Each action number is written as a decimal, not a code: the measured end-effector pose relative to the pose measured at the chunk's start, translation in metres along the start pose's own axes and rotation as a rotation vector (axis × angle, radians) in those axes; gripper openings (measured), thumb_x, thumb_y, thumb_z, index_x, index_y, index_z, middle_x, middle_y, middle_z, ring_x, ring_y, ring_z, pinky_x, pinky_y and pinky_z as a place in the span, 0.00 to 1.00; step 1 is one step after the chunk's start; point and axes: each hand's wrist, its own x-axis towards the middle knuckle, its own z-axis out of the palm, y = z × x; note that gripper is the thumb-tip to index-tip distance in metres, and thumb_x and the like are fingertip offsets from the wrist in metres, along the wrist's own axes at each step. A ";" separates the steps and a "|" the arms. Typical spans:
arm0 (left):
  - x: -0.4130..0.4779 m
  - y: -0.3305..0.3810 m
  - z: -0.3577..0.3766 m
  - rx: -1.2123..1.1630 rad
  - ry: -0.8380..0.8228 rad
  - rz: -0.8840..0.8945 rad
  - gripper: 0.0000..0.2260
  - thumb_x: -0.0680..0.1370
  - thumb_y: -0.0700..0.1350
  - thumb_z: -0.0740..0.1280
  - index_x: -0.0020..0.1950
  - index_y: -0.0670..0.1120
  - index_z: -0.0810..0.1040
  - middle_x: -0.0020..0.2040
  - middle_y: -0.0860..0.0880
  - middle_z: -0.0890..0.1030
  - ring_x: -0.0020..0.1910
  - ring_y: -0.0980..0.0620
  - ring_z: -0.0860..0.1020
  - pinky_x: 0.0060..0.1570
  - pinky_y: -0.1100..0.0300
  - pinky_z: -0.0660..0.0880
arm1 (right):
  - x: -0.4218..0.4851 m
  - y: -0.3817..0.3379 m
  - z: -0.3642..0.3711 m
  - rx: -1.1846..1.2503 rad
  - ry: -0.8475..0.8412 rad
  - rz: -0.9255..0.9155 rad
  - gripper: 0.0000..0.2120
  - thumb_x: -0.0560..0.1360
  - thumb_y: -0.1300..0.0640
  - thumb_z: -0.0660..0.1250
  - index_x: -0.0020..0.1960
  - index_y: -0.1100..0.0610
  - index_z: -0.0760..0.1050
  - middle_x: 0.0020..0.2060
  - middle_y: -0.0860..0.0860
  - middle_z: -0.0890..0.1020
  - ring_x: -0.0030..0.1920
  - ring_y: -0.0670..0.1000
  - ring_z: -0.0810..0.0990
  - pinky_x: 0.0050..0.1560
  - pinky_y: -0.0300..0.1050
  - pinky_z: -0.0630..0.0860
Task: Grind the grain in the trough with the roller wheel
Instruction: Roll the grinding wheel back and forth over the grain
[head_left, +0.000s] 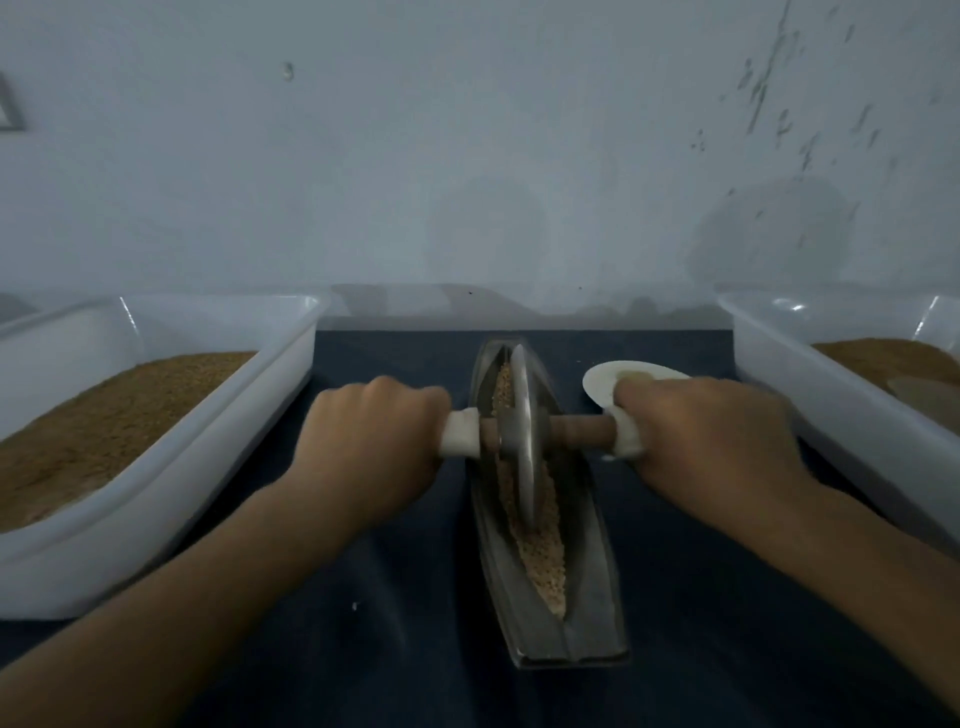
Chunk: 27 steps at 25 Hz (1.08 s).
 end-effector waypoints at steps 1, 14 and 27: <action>-0.013 -0.001 -0.003 -0.001 0.049 0.053 0.16 0.64 0.49 0.73 0.34 0.53 0.65 0.26 0.54 0.68 0.22 0.49 0.65 0.26 0.63 0.54 | -0.012 0.000 -0.006 0.048 0.025 -0.040 0.13 0.66 0.52 0.73 0.38 0.49 0.68 0.28 0.42 0.59 0.25 0.51 0.64 0.25 0.38 0.59; 0.017 0.004 0.007 0.006 -0.022 -0.029 0.08 0.69 0.51 0.71 0.38 0.53 0.72 0.30 0.54 0.65 0.27 0.50 0.66 0.28 0.58 0.59 | 0.020 -0.014 0.000 -0.084 -0.173 0.013 0.15 0.69 0.48 0.72 0.40 0.45 0.65 0.31 0.44 0.68 0.30 0.52 0.69 0.28 0.41 0.59; 0.035 0.011 -0.009 0.079 -0.108 0.000 0.05 0.73 0.51 0.70 0.43 0.52 0.75 0.34 0.53 0.69 0.35 0.47 0.78 0.31 0.57 0.63 | 0.019 -0.012 0.009 -0.036 -0.195 0.081 0.13 0.72 0.50 0.67 0.38 0.46 0.62 0.32 0.44 0.70 0.32 0.51 0.71 0.29 0.43 0.60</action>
